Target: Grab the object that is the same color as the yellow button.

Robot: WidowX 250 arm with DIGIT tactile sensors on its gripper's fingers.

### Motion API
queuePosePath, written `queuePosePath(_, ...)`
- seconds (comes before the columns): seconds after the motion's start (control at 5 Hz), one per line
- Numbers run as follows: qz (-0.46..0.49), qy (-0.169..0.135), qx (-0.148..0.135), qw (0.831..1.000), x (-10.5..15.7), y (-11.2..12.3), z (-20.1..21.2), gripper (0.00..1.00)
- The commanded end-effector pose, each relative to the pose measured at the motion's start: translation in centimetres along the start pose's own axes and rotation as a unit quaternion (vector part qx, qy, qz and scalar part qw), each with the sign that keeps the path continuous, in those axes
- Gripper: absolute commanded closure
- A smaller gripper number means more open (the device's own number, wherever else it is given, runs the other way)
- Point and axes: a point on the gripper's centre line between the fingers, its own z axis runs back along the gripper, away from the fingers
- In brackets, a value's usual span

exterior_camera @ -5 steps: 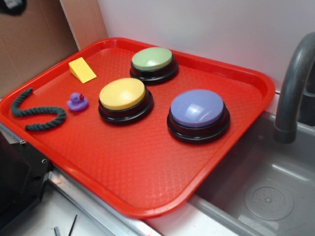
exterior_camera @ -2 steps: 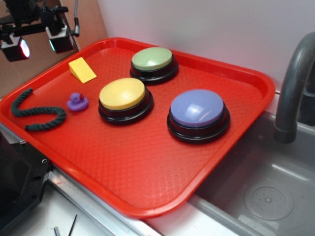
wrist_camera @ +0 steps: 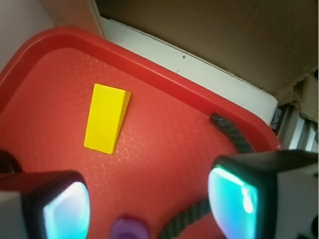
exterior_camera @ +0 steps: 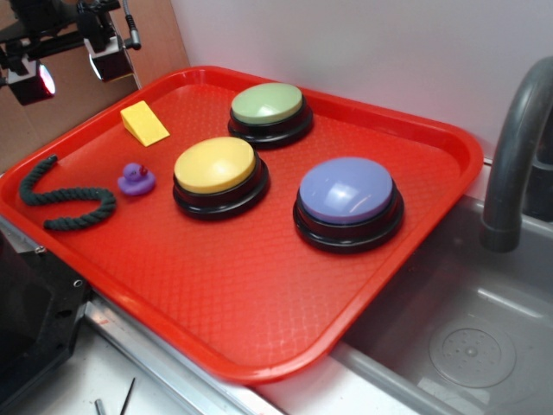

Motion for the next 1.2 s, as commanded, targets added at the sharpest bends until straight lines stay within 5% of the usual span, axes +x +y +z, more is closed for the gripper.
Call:
queuePosePath(0.0, 0.059, -0.053, 0.052, 0.996, 2.2, -0.6, -1.2, 0.00)
queuePosePath(0.4, 0.061, -0.106, 0.034, 0.992, 3.7, -1.9, -3.5, 0.00)
queuePosePath(1.0, 0.121, -0.111, 0.020, 0.986, 5.0, -2.7, -7.7, 0.00)
